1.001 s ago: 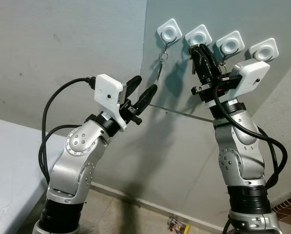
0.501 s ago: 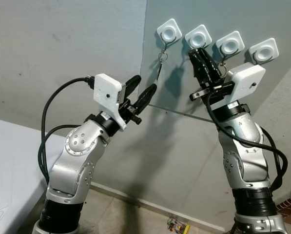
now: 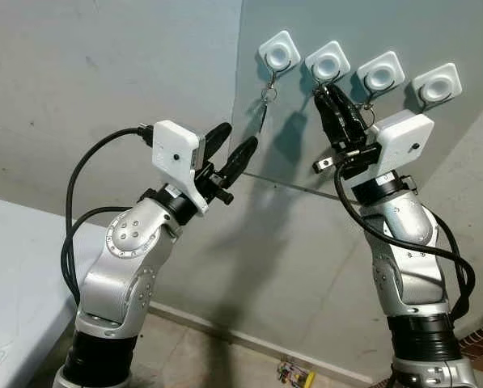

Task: Hang keys on a hook

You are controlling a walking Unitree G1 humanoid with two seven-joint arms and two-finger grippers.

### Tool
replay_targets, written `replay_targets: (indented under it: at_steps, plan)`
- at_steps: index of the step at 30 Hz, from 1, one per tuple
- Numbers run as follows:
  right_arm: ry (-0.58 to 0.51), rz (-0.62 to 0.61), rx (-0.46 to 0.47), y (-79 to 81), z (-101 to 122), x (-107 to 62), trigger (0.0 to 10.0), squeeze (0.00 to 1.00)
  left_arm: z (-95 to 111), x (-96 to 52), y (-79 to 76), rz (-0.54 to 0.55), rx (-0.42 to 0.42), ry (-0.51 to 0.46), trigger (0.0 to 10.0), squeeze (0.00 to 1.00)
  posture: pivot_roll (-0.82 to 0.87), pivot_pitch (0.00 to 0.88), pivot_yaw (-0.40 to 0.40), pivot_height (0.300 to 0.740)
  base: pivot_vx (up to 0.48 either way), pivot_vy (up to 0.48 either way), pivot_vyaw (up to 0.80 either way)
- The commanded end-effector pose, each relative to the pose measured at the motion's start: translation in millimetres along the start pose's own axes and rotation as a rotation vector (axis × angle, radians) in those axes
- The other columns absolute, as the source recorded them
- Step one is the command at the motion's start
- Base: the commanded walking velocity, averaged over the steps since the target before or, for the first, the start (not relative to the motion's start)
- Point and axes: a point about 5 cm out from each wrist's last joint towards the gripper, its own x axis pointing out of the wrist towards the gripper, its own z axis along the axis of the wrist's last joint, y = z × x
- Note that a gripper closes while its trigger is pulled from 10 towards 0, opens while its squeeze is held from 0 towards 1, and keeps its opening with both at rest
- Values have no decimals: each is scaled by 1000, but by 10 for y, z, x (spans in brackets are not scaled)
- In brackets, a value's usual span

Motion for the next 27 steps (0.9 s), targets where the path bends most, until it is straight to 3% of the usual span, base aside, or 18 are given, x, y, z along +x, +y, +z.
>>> replay_targets:
  at_steps: [1,19,23,26,27]
  plan:
    - [60,33,32,66,-113,-17,10000,1000,42,-4,-11,-2,6,-11,10000,0,11,51,-66,740,0,0,0]
    - [74,30,23,55,-138,-18,10000,1000,50,-6,1,8,-2,-15,10000,0,13,53,-72,740,0,0,0]
    - [74,13,62,47,-148,-39,10000,1000,45,-10,2,10,-6,-13,10000,0,13,53,-71,740,0,0,0]
    - [79,0,137,50,-180,-92,10000,1000,28,-22,6,15,-11,-9,10000,0,13,49,-74,740,0,0,0]
    - [73,9,201,70,-191,-128,10000,1000,17,-28,8,20,-10,-7,10000,0,15,48,-74,740,0,0,0]
